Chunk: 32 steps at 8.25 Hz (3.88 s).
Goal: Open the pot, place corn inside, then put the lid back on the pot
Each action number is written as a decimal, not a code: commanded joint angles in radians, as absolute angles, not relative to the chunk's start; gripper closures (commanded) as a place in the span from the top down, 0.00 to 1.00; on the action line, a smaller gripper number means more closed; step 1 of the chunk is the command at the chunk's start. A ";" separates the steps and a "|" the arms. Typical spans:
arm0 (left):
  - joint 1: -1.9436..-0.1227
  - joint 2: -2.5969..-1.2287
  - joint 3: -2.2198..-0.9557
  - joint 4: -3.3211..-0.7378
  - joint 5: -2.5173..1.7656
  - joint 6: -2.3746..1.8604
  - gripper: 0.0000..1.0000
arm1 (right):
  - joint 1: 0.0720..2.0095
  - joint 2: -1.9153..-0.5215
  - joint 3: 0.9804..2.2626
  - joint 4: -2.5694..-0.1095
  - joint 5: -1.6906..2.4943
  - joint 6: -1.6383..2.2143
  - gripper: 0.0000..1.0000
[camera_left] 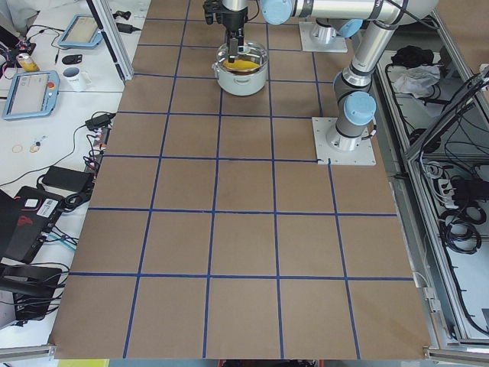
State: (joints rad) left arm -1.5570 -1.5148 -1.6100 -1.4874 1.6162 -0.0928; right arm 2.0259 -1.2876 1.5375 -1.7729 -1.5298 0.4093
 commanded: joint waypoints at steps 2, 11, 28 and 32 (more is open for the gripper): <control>-1.557 -1.517 -1.611 -1.491 1.623 -0.094 1.00 | 2.022 -1.276 1.540 -1.790 -1.534 0.396 0.00; -1.563 -1.526 -1.609 -1.500 1.624 -0.095 1.00 | 2.017 -1.278 1.554 -1.789 -1.539 0.382 0.00; -1.563 -1.532 -1.611 -1.499 1.623 -0.095 1.00 | 2.014 -1.275 1.554 -1.790 -1.551 0.391 0.67; -1.563 -1.532 -1.611 -1.499 1.623 -0.095 1.00 | 1.979 -1.287 1.540 -1.836 -1.577 0.376 0.92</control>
State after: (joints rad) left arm -1.5631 -1.5323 -1.6107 -1.4988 1.6230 -0.0951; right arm 2.0086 -1.2765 1.5522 -1.8062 -1.5648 0.3874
